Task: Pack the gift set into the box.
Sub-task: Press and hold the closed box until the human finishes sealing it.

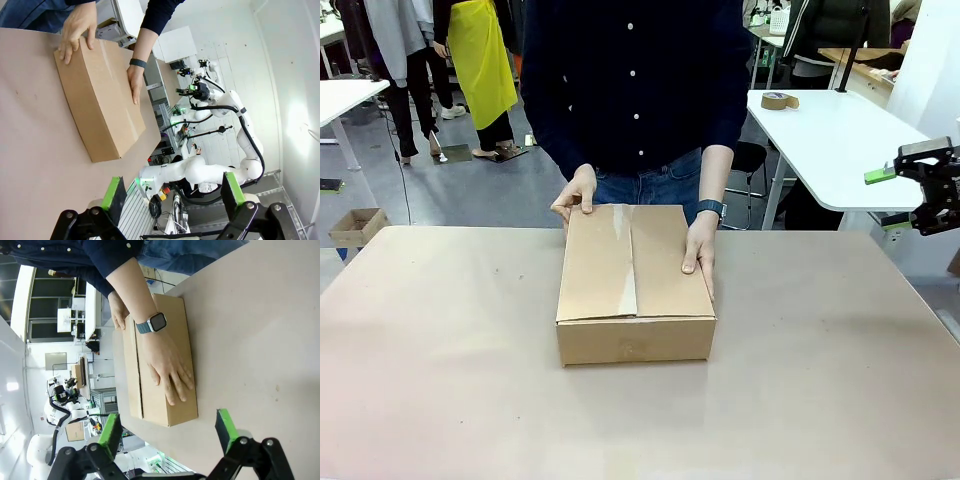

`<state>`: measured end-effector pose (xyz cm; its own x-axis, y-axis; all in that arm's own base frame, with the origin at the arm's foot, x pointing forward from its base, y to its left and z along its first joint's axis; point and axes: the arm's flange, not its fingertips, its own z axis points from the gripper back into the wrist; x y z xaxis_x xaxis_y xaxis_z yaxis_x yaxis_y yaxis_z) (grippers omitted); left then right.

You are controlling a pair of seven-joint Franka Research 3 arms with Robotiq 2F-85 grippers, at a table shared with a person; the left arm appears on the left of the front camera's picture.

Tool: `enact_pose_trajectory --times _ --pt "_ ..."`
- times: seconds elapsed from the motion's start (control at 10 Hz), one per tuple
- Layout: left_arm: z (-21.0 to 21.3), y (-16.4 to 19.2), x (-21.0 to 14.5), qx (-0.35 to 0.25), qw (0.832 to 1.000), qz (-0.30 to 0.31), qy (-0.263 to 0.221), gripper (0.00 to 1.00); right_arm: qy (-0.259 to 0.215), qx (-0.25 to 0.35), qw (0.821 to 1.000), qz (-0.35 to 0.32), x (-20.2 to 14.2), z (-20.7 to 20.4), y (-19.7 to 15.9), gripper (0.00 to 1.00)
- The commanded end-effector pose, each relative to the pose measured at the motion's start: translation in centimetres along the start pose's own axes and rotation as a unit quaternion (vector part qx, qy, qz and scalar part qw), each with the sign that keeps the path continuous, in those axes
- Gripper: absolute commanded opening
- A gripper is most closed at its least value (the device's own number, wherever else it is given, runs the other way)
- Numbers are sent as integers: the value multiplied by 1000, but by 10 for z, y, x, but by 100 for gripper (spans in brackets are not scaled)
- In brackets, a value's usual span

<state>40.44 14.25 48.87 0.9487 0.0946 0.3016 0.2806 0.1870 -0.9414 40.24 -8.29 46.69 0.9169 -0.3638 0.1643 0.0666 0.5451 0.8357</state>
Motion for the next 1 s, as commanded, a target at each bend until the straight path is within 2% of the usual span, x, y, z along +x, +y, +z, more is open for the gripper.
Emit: enact_pose_trajectory --times 0.0,0.1,0.2,0.3,0.4,0.5,0.6,0.7,0.8,0.9 --pt "0 0 0 0 1000 0 0 100 0 0 1000 0 0 0 0 100" --pt "-23 -7 8 6 998 -36 49 100 11 -18 999 42 8 -13 18 100" --pt "-66 -18 21 31 988 -112 101 100 46 -26 987 154 16 -51 53 100" --pt "-110 -26 31 45 964 -218 144 100 68 -29 958 276 22 -90 84 100" --pt "-153 -27 37 59 942 -292 154 100 101 -2 918 383 23 -128 110 100" --pt "-191 -24 37 57 921 -346 170 100 115 52 862 490 15 -161 131 100" --pt "-221 -16 33 49 895 -414 159 100 128 113 762 624 1 -193 142 100" --pt "-235 -9 25 29 880 -453 136 100 114 149 722 666 -10 -208 140 100" --pt "-238 -2 21 41 879 -457 126 100 113 112 767 622 -5 -211 135 100" --pt "-245 -32 37 64 896 -399 183 100 158 -2 883 442 -20 -211 164 100"
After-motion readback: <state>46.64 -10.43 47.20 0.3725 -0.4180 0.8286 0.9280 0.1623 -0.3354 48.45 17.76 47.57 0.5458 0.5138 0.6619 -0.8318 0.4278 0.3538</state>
